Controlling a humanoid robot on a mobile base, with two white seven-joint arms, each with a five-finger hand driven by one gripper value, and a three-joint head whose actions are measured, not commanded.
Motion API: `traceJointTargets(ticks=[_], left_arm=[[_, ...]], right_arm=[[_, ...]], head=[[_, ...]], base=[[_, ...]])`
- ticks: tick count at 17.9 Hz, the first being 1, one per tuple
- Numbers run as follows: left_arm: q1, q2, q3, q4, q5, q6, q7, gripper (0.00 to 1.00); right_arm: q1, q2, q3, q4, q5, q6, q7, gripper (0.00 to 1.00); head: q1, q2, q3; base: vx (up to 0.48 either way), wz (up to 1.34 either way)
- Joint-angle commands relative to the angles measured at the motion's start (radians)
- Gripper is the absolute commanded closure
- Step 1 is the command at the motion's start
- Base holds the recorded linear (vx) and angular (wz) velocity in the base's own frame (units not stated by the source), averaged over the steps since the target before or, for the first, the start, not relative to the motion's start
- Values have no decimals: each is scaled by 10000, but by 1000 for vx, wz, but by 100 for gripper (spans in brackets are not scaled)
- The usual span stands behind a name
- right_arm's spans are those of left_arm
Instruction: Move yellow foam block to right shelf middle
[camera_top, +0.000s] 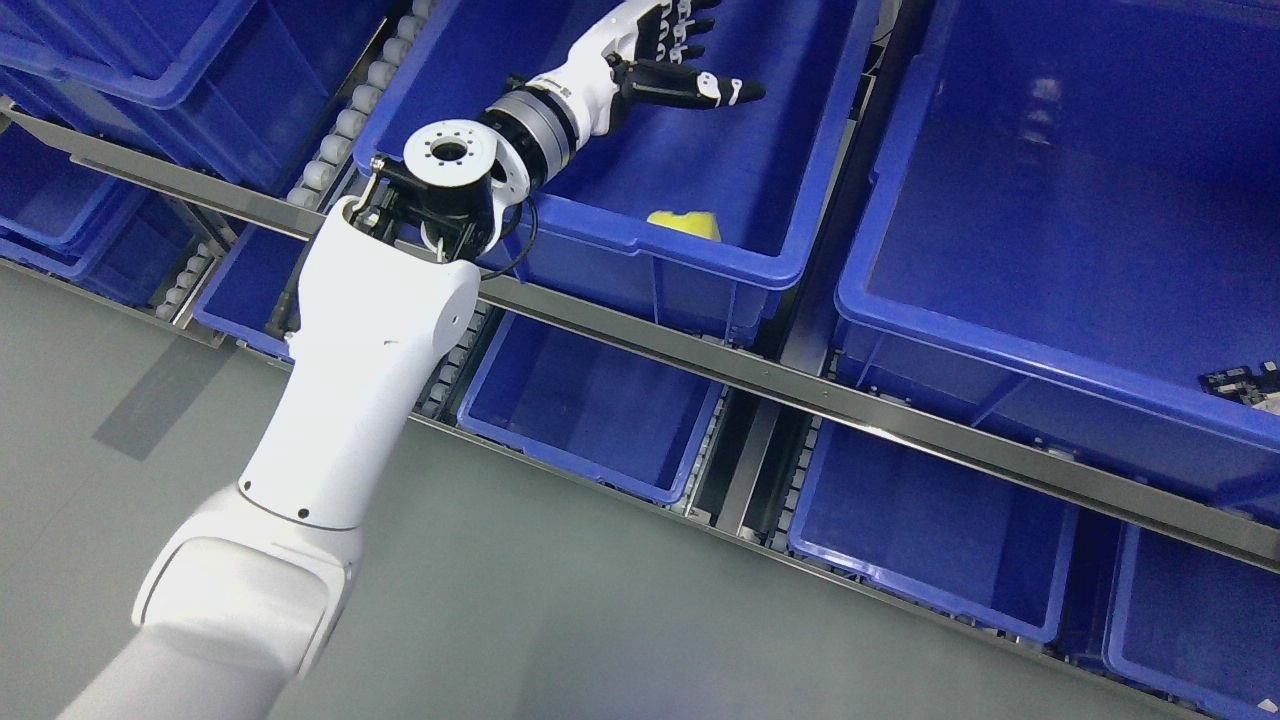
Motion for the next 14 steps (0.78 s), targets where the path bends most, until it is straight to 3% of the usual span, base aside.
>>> traceJointTargets(ticks=[1, 3, 6, 9, 14], left_arm=[[-183, 174, 1881, -1745, 24, -1102, 495, 0], [-91, 174, 2771, -2068, 24, -2009, 987, 0], [1268, 174, 3236, -2985, 24, -2916, 1173, 0], [2896, 174, 3022, -3817, 24, -2965, 1097, 0], [3161, 174, 2623, -3849, 9, -2980, 1204, 0]], right_arm=[[15, -175, 1, -175, 31, 8, 3, 0], [15, -175, 1, -175, 31, 8, 3, 0], [15, -175, 1, -175, 31, 8, 3, 0], [15, -175, -14, -175, 31, 8, 3, 0], [15, -175, 1, -175, 31, 8, 3, 0]], head=[[0, 0, 0], [0, 0, 0], [0, 0, 0], [0, 0, 0], [0, 0, 0]], base=[[0, 0], [0, 0], [0, 0], [0, 0], [0, 0]])
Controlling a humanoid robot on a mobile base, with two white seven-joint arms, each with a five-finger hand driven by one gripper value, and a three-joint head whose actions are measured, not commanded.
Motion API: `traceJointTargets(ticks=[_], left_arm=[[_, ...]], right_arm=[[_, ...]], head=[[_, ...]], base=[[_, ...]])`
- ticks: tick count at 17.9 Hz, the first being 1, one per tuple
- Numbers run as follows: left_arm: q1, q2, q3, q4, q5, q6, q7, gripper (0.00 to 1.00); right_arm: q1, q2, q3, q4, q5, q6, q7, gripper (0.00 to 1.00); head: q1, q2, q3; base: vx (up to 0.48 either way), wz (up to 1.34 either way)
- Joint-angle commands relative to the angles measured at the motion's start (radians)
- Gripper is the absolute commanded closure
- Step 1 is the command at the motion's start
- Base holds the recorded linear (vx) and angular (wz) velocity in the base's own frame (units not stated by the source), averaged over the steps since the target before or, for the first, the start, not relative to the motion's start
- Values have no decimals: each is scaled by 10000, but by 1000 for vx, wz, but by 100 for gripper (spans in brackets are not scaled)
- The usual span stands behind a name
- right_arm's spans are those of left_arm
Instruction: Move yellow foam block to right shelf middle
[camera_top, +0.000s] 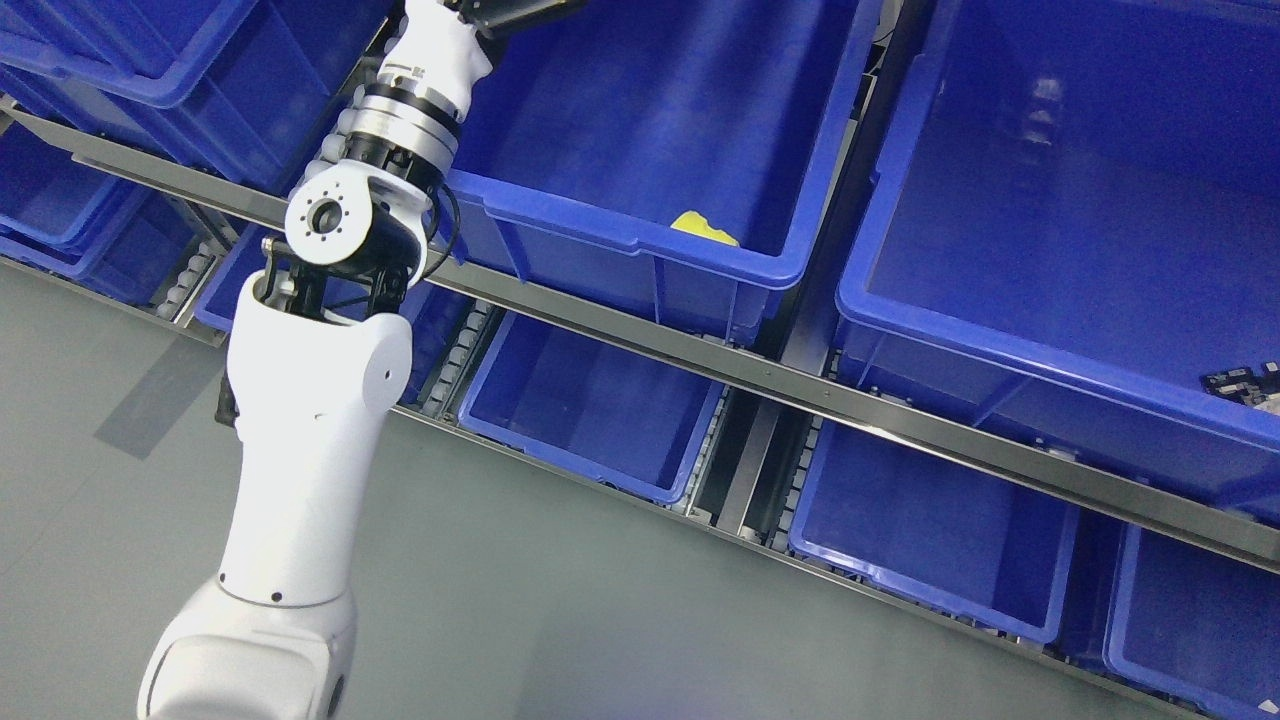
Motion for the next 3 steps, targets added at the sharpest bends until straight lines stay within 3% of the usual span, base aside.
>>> traceJointTargets(ticks=[1, 3], left_arm=[[883, 174, 508, -1385, -9, -28, 28, 0], [1036, 174, 447, -1385, -9, -28, 28, 0]], right_arm=[[15, -175, 2, -175, 31, 8, 3, 0], [15, -175, 2, -175, 31, 8, 3, 0]], head=[[0, 0, 0], [0, 0, 0]], base=[[0, 0], [0, 0]])
